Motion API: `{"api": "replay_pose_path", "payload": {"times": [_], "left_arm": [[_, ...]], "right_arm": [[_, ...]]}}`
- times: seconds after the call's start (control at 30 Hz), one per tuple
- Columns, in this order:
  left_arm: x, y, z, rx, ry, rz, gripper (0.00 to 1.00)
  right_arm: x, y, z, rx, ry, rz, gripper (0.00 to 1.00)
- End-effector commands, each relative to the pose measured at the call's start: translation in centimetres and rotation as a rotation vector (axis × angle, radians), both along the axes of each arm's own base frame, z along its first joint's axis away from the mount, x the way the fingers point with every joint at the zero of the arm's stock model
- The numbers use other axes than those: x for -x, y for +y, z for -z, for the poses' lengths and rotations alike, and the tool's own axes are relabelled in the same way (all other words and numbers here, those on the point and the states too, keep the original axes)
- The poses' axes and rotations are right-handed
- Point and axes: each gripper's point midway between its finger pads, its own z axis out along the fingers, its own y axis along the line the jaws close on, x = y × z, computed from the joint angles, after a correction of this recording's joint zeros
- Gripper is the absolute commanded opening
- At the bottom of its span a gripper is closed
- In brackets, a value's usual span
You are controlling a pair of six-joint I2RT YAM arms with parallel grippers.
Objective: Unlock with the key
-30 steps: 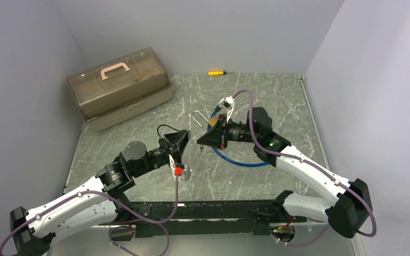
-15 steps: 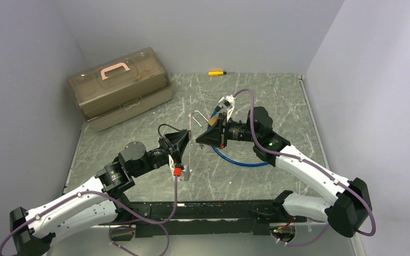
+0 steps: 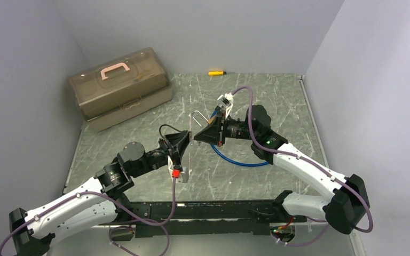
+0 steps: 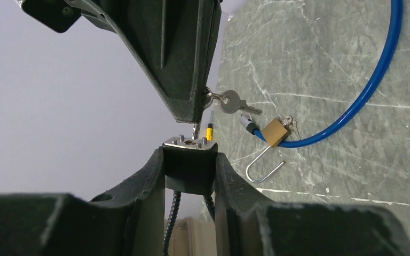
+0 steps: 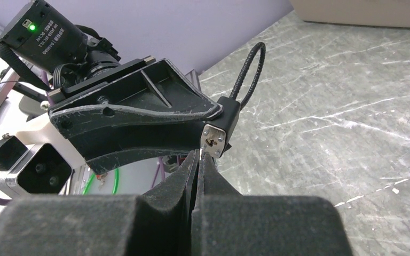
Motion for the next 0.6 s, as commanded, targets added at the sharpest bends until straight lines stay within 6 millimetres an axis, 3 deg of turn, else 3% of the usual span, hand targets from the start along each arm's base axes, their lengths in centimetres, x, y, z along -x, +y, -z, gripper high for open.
{"api": "replay_pose_path", "payload": {"times": [0.0,0.57], "left_arm": [[0.6,-0.1,-2.5,0.071,-0.044,0.027,0.0],[1.0,-0.2,-3.0,0.081,-0.057,0.044,0.0]], "right_arm": [[-0.4,0.3,-3.2,-0.075,-0.078,0.0,0.0],[-1.5,0.2,-2.4,-0.042,-0.08,0.06,0.0]]}}
